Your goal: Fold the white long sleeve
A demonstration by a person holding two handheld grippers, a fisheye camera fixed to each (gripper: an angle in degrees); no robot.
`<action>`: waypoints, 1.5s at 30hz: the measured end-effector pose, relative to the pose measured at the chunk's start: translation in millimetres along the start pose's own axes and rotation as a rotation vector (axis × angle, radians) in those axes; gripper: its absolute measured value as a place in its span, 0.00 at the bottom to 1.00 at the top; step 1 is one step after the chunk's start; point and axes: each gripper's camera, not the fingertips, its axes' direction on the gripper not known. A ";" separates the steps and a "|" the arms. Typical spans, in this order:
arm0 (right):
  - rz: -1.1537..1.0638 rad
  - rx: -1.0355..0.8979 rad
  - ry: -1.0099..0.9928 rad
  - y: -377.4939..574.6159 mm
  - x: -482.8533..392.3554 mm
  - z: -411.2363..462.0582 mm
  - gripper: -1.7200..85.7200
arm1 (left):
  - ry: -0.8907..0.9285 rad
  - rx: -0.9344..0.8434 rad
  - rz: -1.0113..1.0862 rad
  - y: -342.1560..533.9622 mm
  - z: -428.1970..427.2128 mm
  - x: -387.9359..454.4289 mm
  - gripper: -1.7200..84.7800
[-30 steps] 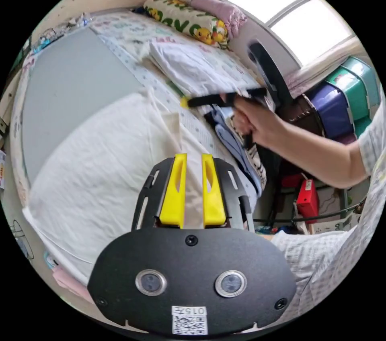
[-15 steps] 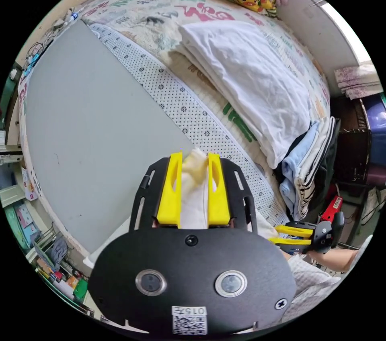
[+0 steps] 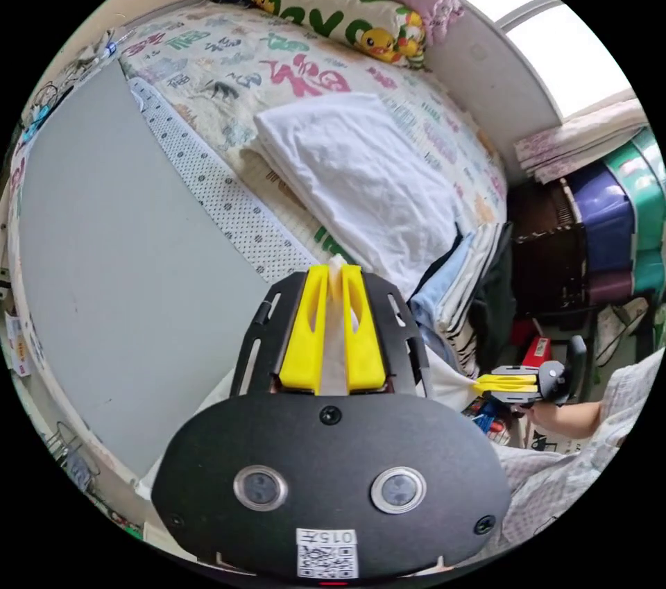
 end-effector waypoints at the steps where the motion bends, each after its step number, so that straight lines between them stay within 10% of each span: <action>1: -0.004 0.034 0.041 7.4 3.1 -14.7 0.02 | 0.073 0.065 0.006 7.1 -12.7 -1.9 0.05; 11: -0.354 0.086 -0.182 82.8 -113.7 -40.4 0.02 | 0.532 0.418 -0.015 175.7 -125.0 -113.2 0.05; 20: -0.549 -0.219 -0.250 94.8 -217.4 142.7 0.02 | 0.093 0.174 -0.417 393.2 -120.2 -295.6 0.12; 25: -0.588 -0.294 -0.192 91.9 -216.8 172.6 0.02 | 0.153 0.343 -0.628 470.9 -113.1 -312.3 0.15; 40: -0.773 -0.473 -0.182 65.1 -218.5 186.9 0.08 | -0.085 0.229 -0.529 451.9 -82.5 -252.1 0.07; 45: -0.693 -0.209 -0.207 -11.2 -173.3 99.2 0.12 | -0.016 0.313 -0.573 480.4 -109.4 -242.7 0.10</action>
